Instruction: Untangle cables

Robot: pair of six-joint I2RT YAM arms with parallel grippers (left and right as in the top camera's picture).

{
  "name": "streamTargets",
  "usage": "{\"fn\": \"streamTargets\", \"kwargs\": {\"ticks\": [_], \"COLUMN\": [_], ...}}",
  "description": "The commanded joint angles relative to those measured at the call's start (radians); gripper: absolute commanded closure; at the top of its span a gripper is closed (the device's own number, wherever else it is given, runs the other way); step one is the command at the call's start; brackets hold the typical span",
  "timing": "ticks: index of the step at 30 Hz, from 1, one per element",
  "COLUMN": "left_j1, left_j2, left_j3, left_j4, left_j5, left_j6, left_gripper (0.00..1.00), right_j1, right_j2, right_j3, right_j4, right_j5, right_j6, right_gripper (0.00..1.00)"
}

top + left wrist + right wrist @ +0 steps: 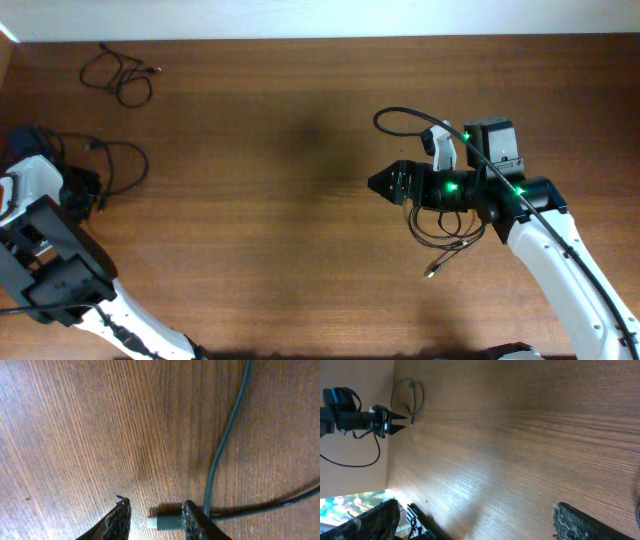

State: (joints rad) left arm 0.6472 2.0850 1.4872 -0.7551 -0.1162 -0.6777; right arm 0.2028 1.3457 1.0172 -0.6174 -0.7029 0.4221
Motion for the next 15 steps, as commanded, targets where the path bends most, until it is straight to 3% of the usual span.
{"fn": "streamTargets", "kwargs": {"ticks": [1,3,6,15], "left_j1": [0.001,0.0,0.0,-0.032], "left_j2": [-0.022,-0.021,-0.021,-0.02], "left_j3": [-0.035,-0.035,-0.035,-0.035], "left_j4": [0.037,0.052,0.09,0.176], "left_j5": [-0.004,-0.003,0.006,0.094], "left_j6": [-0.003,-0.003,-0.002,0.077], "left_gripper": [0.64,0.64,0.54,0.48], "right_j1": [0.006,0.006,0.006,0.006], "right_j2": [0.003,0.003,0.003,0.003], "right_j3": [0.004,0.004,0.004,0.004], "right_j4": [0.003,0.004,0.004,0.023], "right_j5": [0.009,0.009,0.009,0.008], "right_j6": [-0.006,-0.006,-0.006,-0.006], "right_gripper": [0.01,0.02,0.02,0.02]}}
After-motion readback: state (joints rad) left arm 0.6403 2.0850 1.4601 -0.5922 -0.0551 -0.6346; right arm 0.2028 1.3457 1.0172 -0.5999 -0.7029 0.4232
